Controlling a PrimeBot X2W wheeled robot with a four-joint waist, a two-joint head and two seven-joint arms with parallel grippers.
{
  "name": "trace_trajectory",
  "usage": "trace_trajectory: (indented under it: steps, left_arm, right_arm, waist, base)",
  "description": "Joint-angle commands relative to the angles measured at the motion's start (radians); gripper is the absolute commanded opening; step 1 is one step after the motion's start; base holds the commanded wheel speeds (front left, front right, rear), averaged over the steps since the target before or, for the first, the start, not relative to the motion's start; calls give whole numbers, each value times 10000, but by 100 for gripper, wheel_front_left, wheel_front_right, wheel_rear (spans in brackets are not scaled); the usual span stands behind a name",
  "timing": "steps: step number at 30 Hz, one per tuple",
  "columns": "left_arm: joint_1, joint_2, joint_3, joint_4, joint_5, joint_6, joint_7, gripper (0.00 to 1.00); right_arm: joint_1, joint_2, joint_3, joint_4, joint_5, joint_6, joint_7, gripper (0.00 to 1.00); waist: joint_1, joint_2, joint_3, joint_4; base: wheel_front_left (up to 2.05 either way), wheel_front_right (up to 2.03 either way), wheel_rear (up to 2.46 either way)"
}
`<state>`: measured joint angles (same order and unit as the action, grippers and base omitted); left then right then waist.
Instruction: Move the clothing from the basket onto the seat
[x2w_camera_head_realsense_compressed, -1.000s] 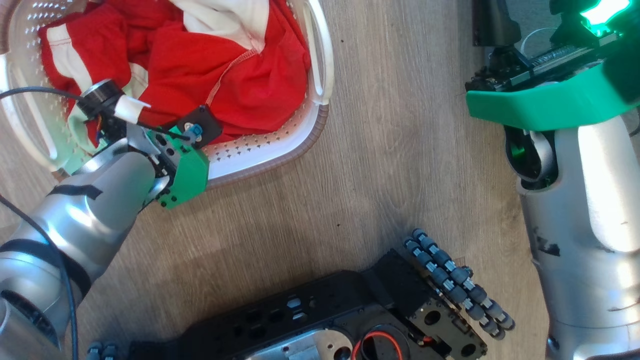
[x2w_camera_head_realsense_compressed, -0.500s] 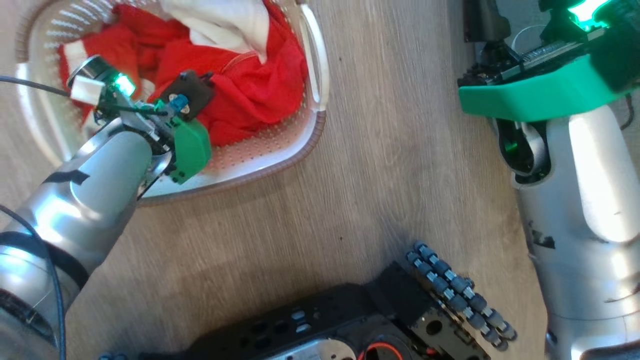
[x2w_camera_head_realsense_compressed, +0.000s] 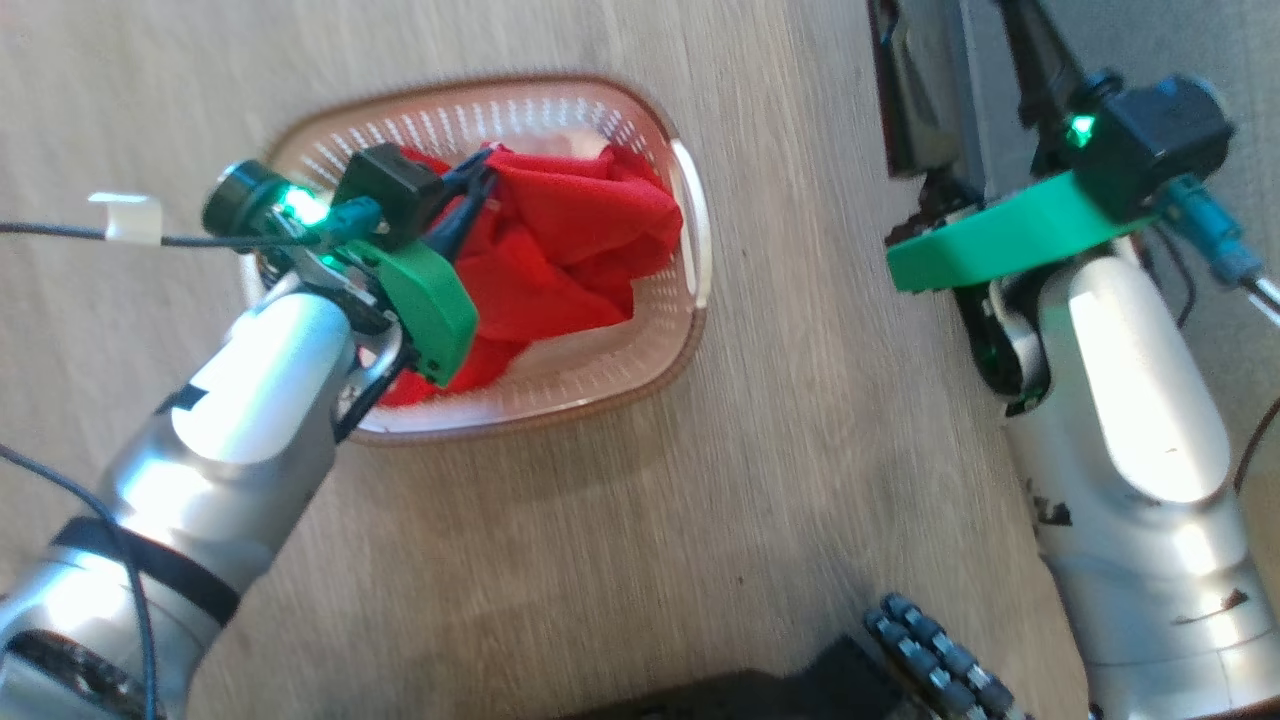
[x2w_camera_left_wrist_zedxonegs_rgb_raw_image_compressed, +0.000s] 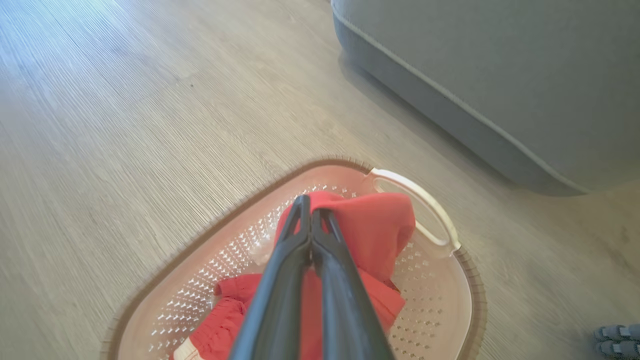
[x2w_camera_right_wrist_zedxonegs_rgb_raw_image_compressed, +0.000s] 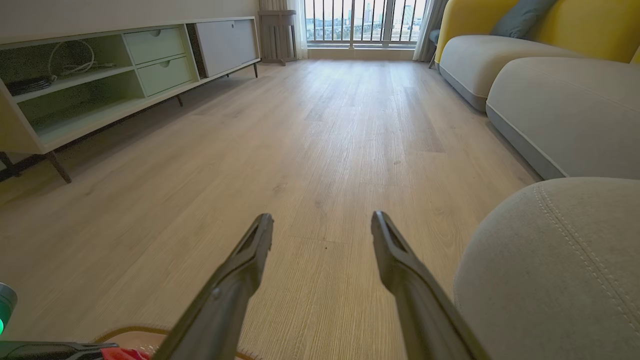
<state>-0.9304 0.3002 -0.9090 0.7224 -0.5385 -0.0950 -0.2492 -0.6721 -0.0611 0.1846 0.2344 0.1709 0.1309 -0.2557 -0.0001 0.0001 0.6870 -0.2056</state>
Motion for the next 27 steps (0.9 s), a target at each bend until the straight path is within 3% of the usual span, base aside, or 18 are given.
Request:
trace_trajectory:
  steps: [1, 11, 27]
  left_arm:
    - [137, 3, 466, -382, -37, -56, -124, 0]
    - [936, -734, 1316, -750, 46, -161, -125, 0]
    - [1236, -1743, 2130, -720, 243, -19, -125, 0]
  right_arm:
    - [361, 109, 112, -127, -83, -2, -61, 100]
    - [1110, 109, 158, 771, -22, -2, -61, 100]
    - [2107, 109, 494, 1718, 279, -2, -61, 100]
  waist:
    - [1, -1, -965, 516]
    - [1, -1, -2957, 943]
    - [1, -1, -5294, 867]
  base:
    - [0, 0, 0]
    - [0, 0, 0]
    - [0, 0, 0]
